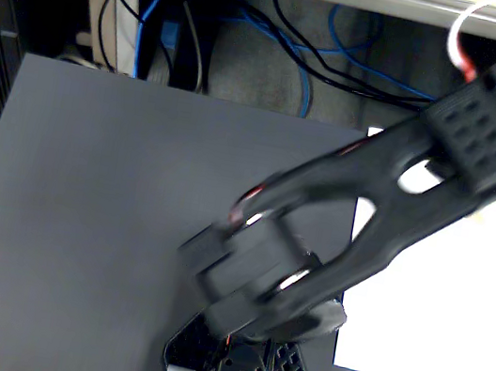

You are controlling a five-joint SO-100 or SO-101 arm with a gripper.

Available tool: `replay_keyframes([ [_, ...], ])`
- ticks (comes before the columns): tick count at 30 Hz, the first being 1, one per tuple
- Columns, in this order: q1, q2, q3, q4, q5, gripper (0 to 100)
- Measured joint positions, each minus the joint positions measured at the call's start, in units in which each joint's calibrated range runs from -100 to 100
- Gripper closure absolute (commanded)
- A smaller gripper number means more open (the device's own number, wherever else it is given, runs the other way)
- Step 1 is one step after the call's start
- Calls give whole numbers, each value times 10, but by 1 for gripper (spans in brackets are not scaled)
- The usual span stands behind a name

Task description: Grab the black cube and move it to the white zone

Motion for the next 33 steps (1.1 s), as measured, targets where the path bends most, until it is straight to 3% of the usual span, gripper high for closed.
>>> replay_keyframes([
  [7, -16, 355, -21, -33, 28, 98],
  [16, -6, 369, -32, -33, 33, 98],
  [24, -6, 377, -110, 29, 33, 98],
  [25, -6, 377, -110, 29, 33, 95],
  [26, -4, 377, -110, 31, 33, 86],
  [28, -1, 377, -110, 33, 33, 61],
  [29, -1, 377, -110, 33, 33, 54],
  [33, 18, 377, -110, 34, 33, 51],
])
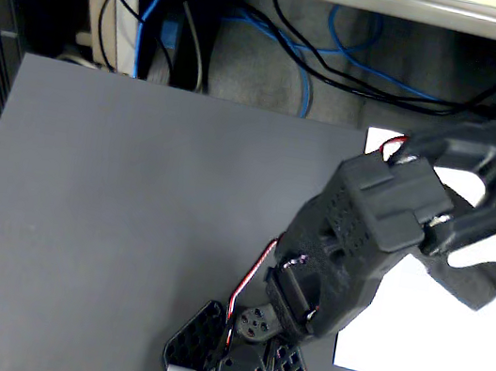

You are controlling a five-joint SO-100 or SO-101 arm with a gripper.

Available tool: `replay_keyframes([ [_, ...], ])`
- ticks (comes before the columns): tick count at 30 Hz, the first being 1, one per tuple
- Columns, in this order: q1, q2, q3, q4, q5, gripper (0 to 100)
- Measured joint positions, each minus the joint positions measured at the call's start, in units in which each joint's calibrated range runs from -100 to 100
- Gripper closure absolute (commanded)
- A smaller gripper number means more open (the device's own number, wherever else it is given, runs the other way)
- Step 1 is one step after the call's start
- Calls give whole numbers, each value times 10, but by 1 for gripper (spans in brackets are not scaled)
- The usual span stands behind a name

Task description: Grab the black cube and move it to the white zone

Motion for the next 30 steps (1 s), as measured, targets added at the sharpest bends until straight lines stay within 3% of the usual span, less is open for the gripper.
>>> replay_keyframes([
  [5, -1, 0, -1, 4, 0, 51],
  [10, -21, 0, -84, 92, 0, 51],
  [17, -32, -1, -117, 99, 0, 52],
  [24, -32, -300, -103, 104, -8, 52],
  [26, -75, -381, -103, 105, -40, 52],
  [30, -260, -505, -103, 105, -119, 52],
])
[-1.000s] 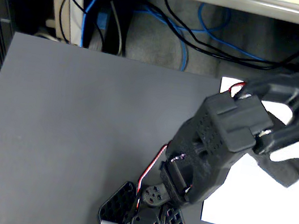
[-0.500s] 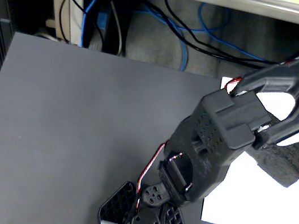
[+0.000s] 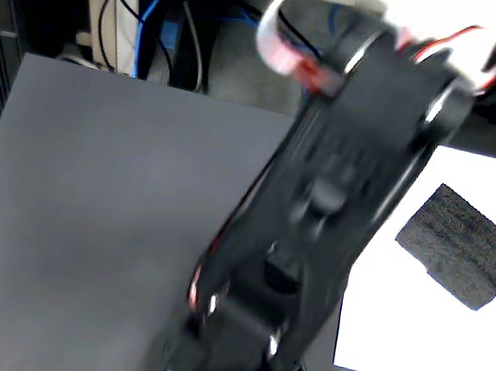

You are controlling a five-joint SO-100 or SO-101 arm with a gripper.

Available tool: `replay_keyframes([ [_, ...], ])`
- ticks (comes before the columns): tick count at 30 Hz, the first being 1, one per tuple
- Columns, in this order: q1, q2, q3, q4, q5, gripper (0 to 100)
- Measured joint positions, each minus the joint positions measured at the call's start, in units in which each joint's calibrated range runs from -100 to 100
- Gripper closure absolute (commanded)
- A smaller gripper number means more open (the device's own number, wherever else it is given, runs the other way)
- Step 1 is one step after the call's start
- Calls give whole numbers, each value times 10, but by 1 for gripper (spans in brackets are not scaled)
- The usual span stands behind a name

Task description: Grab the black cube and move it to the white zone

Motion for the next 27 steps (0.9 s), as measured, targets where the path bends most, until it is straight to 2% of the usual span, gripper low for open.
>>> replay_keyframes([
  [5, -83, -104, -1, 1, -33, 52],
  [11, -246, -180, -1, 1, -71, 52],
  [13, -264, -195, -1, 1, -81, 52],
  [15, -266, -228, 11, 1, -88, 52],
  [20, -266, -390, 181, 1, -98, 52],
  [22, -259, -454, 198, 1, -105, 52],
  [27, -157, -520, 208, -2, -107, 52],
])
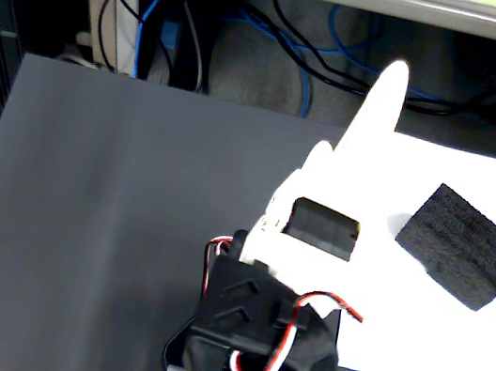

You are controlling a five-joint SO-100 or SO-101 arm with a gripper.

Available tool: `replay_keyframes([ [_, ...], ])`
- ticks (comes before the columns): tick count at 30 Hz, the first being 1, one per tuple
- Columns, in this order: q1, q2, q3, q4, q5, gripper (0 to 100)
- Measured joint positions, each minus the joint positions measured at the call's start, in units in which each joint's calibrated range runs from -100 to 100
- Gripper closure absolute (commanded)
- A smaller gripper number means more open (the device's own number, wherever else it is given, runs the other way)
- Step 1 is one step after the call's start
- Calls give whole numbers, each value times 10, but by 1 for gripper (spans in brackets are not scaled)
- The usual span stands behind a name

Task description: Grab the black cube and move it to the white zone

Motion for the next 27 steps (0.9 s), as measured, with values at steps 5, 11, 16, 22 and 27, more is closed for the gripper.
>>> replay_keyframes([
  [5, 12, 0, 0, -6, 0, 52],
  [11, 13, -2, 102, -104, 0, 52],
  [16, 13, -2, 259, -155, 0, 86],
  [22, 12, -2, 358, -155, 0, 99],
  [27, -45, -2, 435, -157, 0, 99],
])
